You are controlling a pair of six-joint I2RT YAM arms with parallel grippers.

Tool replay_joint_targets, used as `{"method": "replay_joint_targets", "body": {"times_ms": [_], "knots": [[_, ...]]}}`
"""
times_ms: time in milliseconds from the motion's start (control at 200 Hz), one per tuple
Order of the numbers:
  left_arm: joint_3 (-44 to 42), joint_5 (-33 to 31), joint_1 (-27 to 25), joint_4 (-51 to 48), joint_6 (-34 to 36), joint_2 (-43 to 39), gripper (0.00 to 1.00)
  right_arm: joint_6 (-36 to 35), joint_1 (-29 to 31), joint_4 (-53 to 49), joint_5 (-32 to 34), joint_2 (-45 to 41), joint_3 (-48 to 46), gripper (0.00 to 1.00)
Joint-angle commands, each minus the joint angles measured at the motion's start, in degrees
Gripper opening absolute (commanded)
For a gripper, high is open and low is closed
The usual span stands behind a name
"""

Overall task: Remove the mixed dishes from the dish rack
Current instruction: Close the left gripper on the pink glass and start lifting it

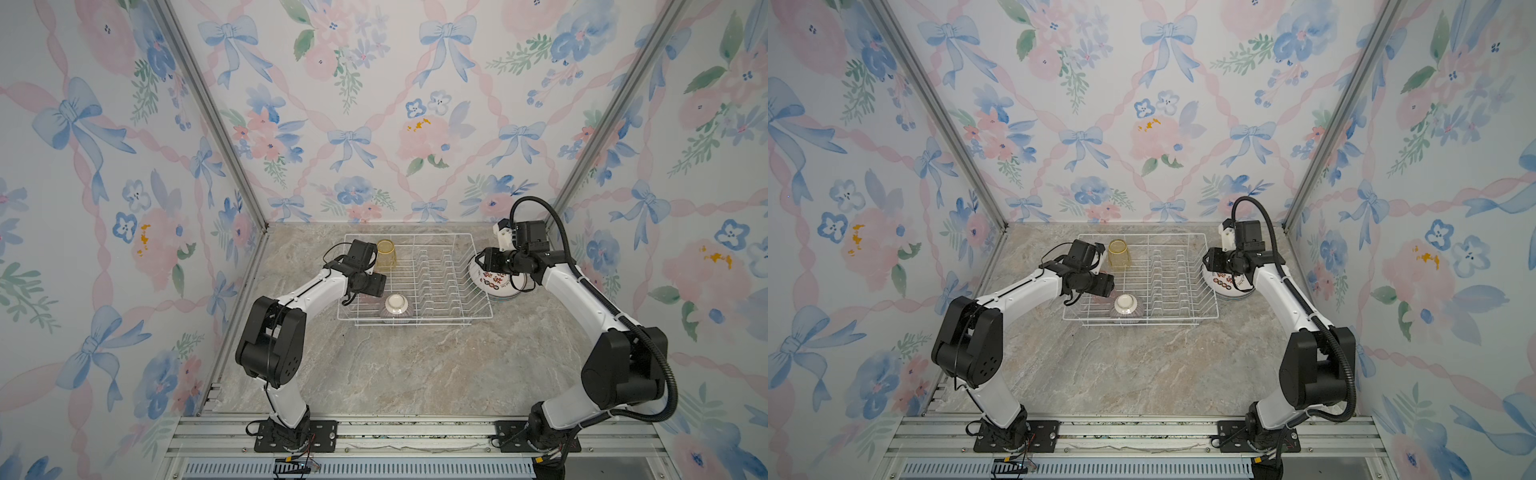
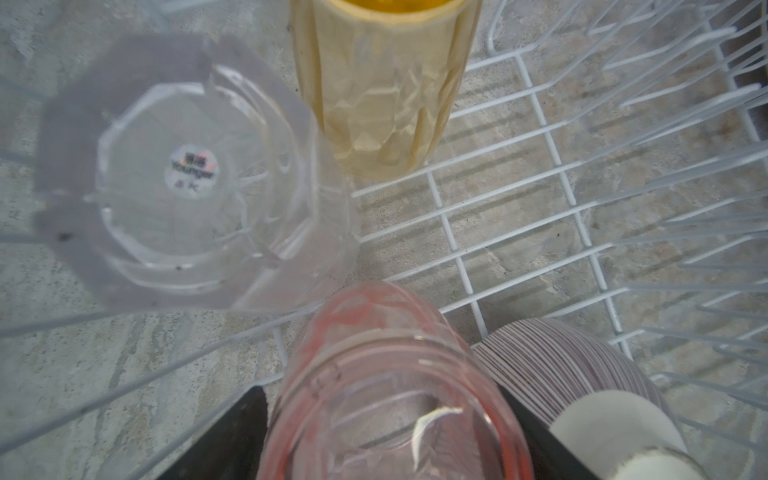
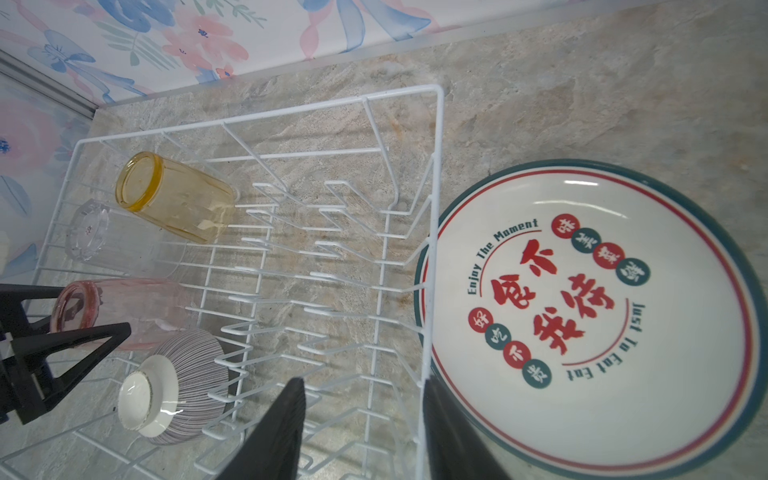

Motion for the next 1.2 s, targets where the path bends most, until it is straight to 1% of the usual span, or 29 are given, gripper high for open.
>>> {"method": "replay_joint_targets", "body": {"times_ms": [0, 210, 355, 435, 640, 760, 865, 1020, 1110, 1195], "knots": [[1.2, -1.0, -0.2, -1.0, 1.2, 0.9, 0.83, 0.7, -0.4, 0.8, -0.9, 0.7, -1.1, 0.49], [1.5, -0.8, -0.2, -1.0, 1.5, 1.9, 0.8, 0.8, -0.5, 0.9, -0.8, 0.3, -1.6, 0.49], [1.7, -0.6, -0.1, -1.0, 1.6, 2.2, 0.72, 0.8, -0.6, 0.9, -0.8, 0.0, -1.8, 0.49], [1.7, 0.2, -0.1, -1.1, 1.7, 2.2, 0.64, 0.8, -0.7, 0.9, -0.8, -0.1, -1.8, 0.49], [1.2, 0.6, 0.0, -1.4, 1.8, 1.5, 0.59, 1.1, -0.7, 1.0, -1.2, -0.4, -2.1, 0.49], [1.3, 0.6, 0.1, -1.4, 2.2, -0.2, 0.58, 1.3, -0.7, 1.6, -2.7, -1.0, -2.5, 0.49], [1.6, 2.0, 0.7, -1.4, 2.4, -1.8, 0.57, 1.6, -0.7, 3.5, -6.5, -2.1, -3.4, 0.48], [2.0, 5.2, 1.8, -1.4, 2.4, -3.9, 0.56, 3.7, -0.6, 9.0, -17.9, -2.9, -5.0, 0.47], [2.4, 6.7, 2.4, -1.4, 2.4, -4.9, 0.56, 5.0, -0.2, 11.5, -22.9, -2.9, -5.6, 0.47], [2.5, 7.5, 2.7, -1.4, 2.5, -5.7, 0.56, 5.7, 0.3, 12.6, -25.1, -3.1, -5.9, 0.47]]}}
